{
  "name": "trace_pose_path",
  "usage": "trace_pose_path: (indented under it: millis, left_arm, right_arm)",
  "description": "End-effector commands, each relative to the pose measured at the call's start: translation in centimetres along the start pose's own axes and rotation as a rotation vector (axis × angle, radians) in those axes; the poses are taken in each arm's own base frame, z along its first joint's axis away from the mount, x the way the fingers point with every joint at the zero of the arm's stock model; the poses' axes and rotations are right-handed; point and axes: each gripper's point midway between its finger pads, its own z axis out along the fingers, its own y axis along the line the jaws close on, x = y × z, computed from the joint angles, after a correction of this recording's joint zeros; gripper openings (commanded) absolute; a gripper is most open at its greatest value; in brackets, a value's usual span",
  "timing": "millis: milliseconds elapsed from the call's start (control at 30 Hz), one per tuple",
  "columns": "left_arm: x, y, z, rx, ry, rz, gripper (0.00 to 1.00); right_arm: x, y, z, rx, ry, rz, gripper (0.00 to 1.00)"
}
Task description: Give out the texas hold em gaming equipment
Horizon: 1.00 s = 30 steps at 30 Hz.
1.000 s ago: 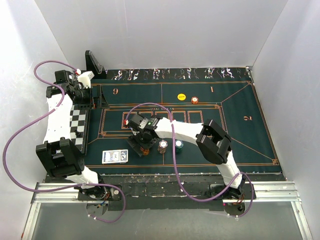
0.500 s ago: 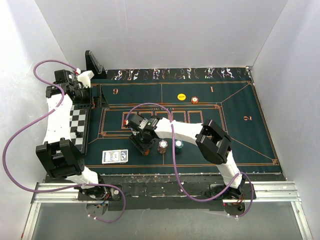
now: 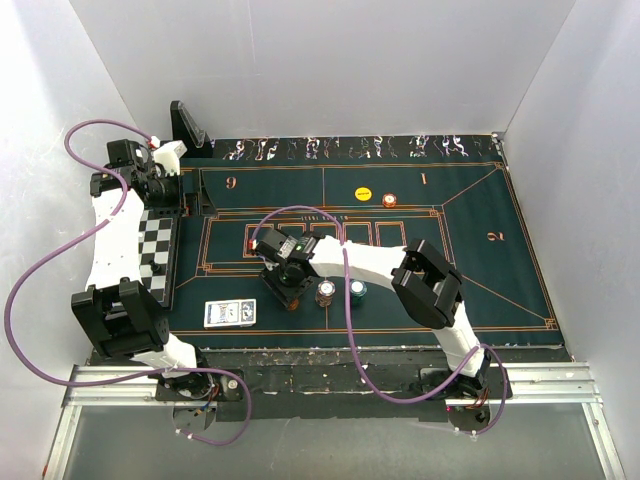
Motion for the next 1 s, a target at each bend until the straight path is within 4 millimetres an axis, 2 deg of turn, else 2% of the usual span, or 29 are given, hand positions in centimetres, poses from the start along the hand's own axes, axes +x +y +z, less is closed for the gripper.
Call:
trace_pose_path:
  millis: [0, 200, 467, 600, 667, 767, 867, 967]
  left_arm:
    - [-1.1, -0.7, -1.9, -0.016, -0.065, 0.046, 0.98]
    - [-1.4, -0.8, -2.0, -0.011, -0.071, 0.047, 0.98]
    - [-1.6, -0.9, -2.2, -0.013, -0.078, 0.047, 0.98]
    - [-1.7, -1.0, -2.4, -0.017, -0.082, 0.049, 0.98]
    - [-1.6, -0.9, -2.4, -0.019, -0.081, 0.049, 0.98]
    - [-1.7, -1.0, -2.5, -0.020, -0.081, 0.056, 0.98]
    - [-1.6, -0.9, -2.4, -0.020, -0.080, 0.055, 0.98]
    - [-1.6, -0.9, -2.4, -0.017, -0.080, 0.053, 0.98]
  right_arm:
    - [-0.4, 0.4, 0.1, -0.014, -0.036, 0.004, 0.33]
    - [-1.9, -0.1, -1.8, 0.016, -0.142, 0.002, 0.01]
    - [-4.2, 0.3, -6.2, 0.002, -0.291, -0.008, 0.01]
    - [-5.0, -0.6, -8.2, 0.021, -0.343, 0.005, 0.01]
    - [-5.2, -2.0, -9.2, 0.047, -0.353, 0.033, 0.01]
    - [-4.8, -5.5, -10.4, 0.109, -0.359, 0.110, 0.01]
    - [-3.6, -9.9, -11.4, 0.159, -0.362, 0.236, 0.01]
    - [-1.0, -14.6, -11.2, 0.251, -0.331, 0.358, 0.01]
